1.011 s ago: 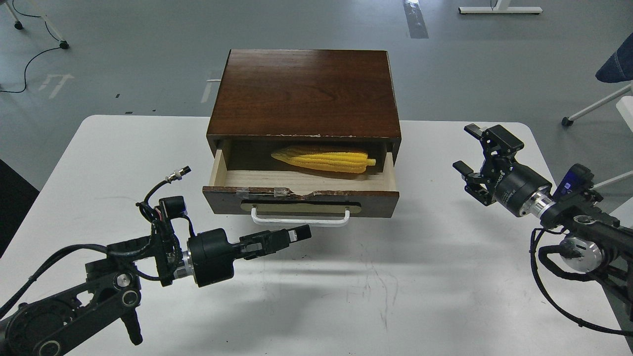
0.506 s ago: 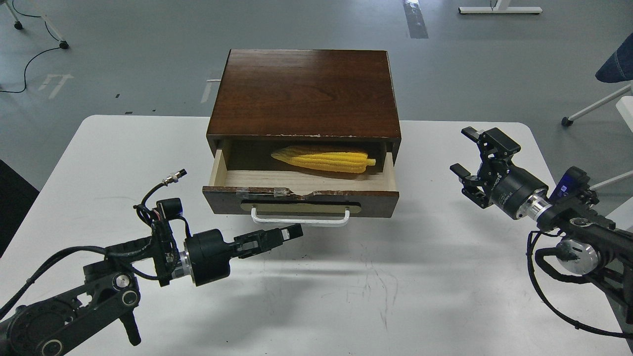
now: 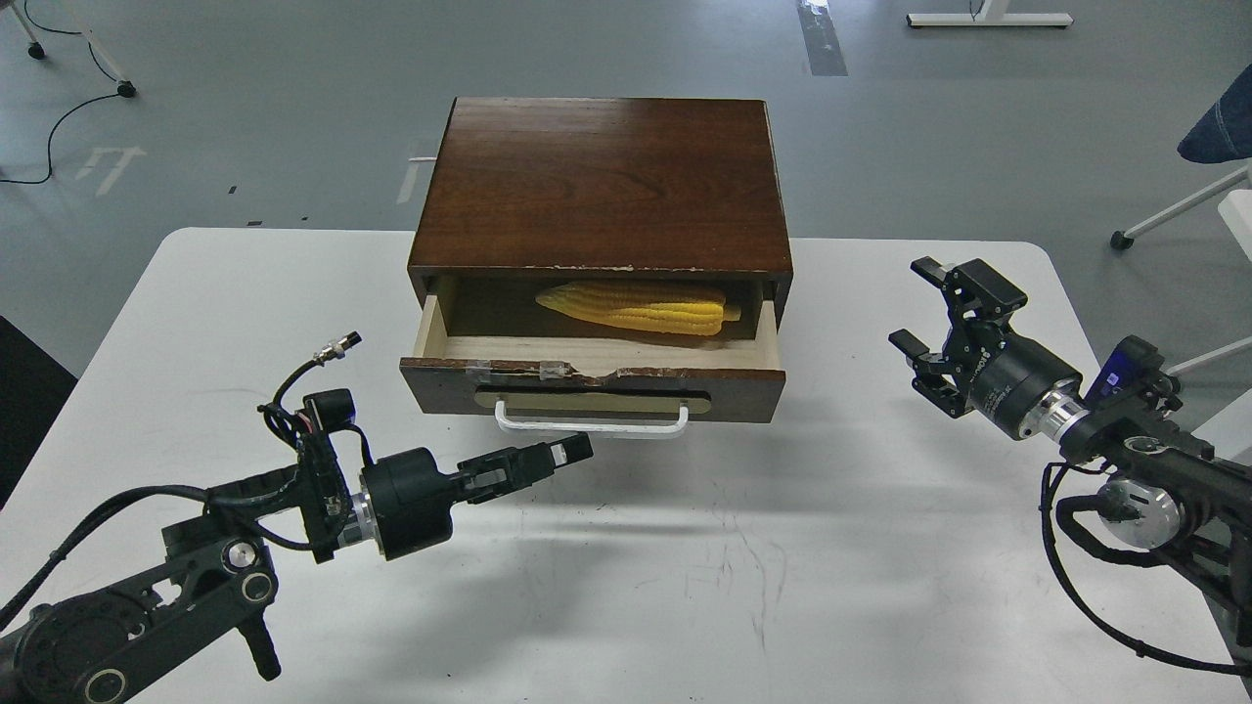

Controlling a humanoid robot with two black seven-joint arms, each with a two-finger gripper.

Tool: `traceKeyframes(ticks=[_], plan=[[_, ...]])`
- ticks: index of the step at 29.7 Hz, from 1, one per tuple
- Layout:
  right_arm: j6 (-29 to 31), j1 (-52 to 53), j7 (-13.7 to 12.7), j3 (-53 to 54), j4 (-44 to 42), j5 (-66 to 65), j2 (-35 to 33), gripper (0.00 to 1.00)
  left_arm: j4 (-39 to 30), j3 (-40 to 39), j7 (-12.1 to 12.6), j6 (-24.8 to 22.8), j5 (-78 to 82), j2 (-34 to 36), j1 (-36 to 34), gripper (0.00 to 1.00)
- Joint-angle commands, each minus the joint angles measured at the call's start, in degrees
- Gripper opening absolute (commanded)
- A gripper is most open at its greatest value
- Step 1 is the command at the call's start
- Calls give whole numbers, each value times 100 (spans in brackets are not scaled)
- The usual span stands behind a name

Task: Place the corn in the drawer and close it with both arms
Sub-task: 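Position the left gripper tip against the drawer front near the handle, then push the drawer into the box with the left gripper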

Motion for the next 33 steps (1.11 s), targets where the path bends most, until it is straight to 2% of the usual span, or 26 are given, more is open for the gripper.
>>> traceKeyframes(ticks=[1,33], plan=[[-6,-25,0,0,8,0,0,96,92,-28,0,15,-3,-31,0,0],[-59,-148,0,0,8,0,158,96,786,-45,0,-55,-275,-163,-483,0]])
